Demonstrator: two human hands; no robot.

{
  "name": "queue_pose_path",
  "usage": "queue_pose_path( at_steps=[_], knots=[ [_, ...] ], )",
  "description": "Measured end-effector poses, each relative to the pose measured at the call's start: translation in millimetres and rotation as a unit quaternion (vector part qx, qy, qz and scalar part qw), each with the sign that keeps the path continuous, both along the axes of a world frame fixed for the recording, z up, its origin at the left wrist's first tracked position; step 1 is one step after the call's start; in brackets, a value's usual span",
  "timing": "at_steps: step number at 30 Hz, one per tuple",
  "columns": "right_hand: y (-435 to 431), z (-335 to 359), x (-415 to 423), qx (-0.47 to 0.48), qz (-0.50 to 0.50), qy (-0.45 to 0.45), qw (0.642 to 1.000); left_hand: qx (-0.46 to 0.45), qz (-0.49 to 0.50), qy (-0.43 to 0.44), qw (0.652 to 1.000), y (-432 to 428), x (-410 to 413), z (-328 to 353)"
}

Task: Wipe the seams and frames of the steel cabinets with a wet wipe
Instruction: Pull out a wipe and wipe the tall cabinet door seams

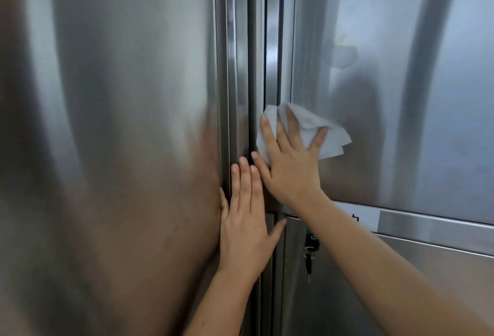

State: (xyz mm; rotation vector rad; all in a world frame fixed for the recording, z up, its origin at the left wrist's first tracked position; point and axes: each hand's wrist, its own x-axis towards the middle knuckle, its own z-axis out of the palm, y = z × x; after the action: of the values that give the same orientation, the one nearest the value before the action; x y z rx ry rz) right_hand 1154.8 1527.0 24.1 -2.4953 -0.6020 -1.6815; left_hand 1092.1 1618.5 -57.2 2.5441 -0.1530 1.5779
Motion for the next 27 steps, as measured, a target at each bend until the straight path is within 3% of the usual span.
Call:
queue_pose_path(
  at_steps=[4,12,19,27],
  knots=[
    [-2.9,-26.1,-5.5,-0.019,0.007,0.019,1.0,0.004,0.011,-0.003,1.0,-1.0,1.0,0.7],
    [1.8,57.8,3.9,0.002,-0.016,-0.007,1.0,0.005,0.031,0.002,0.999,-2.7,-0.4,27.1],
    [-6.3,16.6,0.8,-0.042,0.0,-0.009,0.999,0.035,-0.001,-0.02,0.999,-0.7,-0.7,43.7],
    [-1.4,133.2,7.5,-0.035,-0.027,-0.023,0.999,-0.005,-0.005,-0.057,0.998,1.4,10.4,92.4]
  ],
)
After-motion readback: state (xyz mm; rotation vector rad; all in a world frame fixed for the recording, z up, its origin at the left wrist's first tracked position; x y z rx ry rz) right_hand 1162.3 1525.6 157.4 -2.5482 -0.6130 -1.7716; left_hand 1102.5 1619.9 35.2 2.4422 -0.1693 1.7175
